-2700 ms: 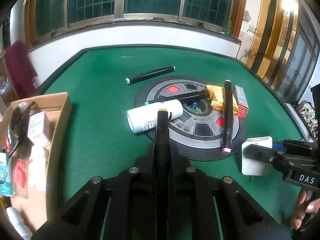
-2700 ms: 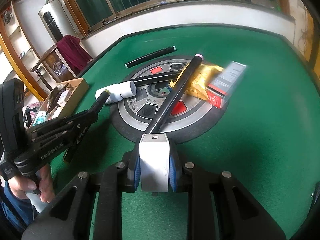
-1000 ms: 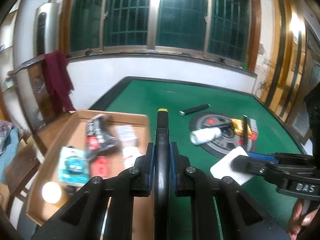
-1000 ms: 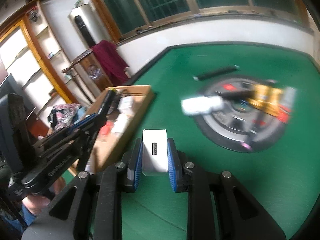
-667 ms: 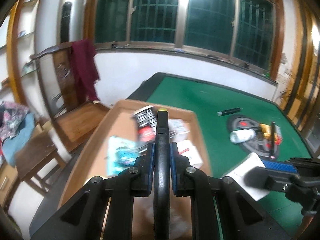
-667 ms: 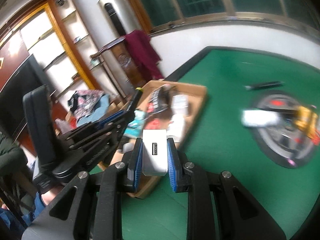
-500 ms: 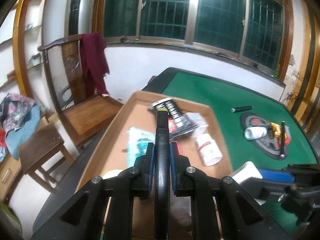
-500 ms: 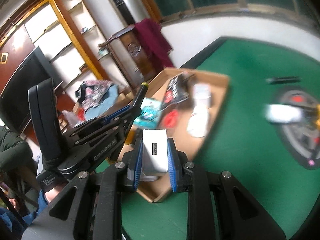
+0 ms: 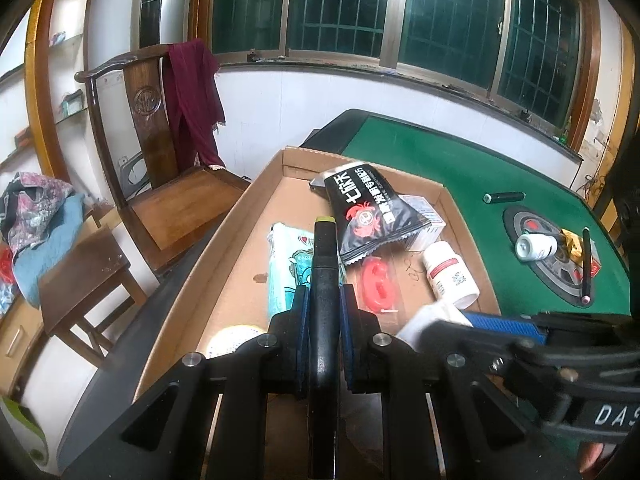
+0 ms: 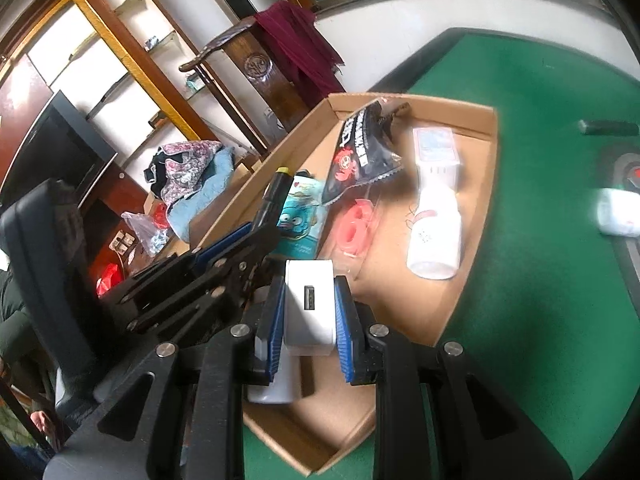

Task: Organize objects
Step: 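Carry the marker and charger block to the tray and open both tools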

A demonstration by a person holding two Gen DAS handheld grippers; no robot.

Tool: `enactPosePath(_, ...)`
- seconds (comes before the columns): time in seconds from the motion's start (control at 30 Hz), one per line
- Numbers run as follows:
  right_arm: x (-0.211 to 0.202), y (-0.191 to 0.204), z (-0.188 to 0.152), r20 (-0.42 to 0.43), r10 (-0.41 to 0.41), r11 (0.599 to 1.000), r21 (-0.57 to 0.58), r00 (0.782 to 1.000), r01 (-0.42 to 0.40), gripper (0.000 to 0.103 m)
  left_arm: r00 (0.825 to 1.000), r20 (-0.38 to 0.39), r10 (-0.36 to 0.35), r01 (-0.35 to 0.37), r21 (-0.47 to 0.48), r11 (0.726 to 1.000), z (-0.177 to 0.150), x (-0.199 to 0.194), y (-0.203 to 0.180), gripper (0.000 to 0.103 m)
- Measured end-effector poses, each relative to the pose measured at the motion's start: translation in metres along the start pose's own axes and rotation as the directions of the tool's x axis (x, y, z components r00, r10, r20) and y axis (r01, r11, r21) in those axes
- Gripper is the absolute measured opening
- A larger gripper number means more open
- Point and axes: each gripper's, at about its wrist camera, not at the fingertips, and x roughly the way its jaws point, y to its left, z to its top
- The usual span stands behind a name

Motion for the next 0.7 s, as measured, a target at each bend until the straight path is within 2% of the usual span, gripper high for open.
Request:
enactPosePath(0.43, 0.017, -0.003, 0.026, 0.014, -0.037, 0.999, 0.000, 0.999, 0.037, 0.021, 1.000, -0.016, -0.006, 0.005, -0.017, 1.000, 0.003, 0.006, 0.007, 0.013)
enactPosePath(0.57, 0.014, -0.011, 0.033, 0.045, -0.050, 0.999, 0.024, 0.998, 0.049, 0.022, 1.000, -0.012, -0.012, 0.012, -0.018, 1.000, 0.004, 0.003, 0.006, 0.016)
enactPosePath(0.67, 0.003, -0.018, 0.040, 0.085, -0.048, 0.998, 0.043, 0.995, 0.045, 0.027, 1.000, 0.007, -0.015, 0.015, -0.027, 1.000, 0.007, -0.004, 0.008, 0.036)
enactPosePath(0.7, -0.004, -0.020, 0.043, 0.100, -0.047, 0.998, 0.051, 0.994, 0.042, 0.033, 1.000, 0.027, -0.014, 0.015, -0.036, 0.999, 0.008, -0.008, 0.009, 0.044)
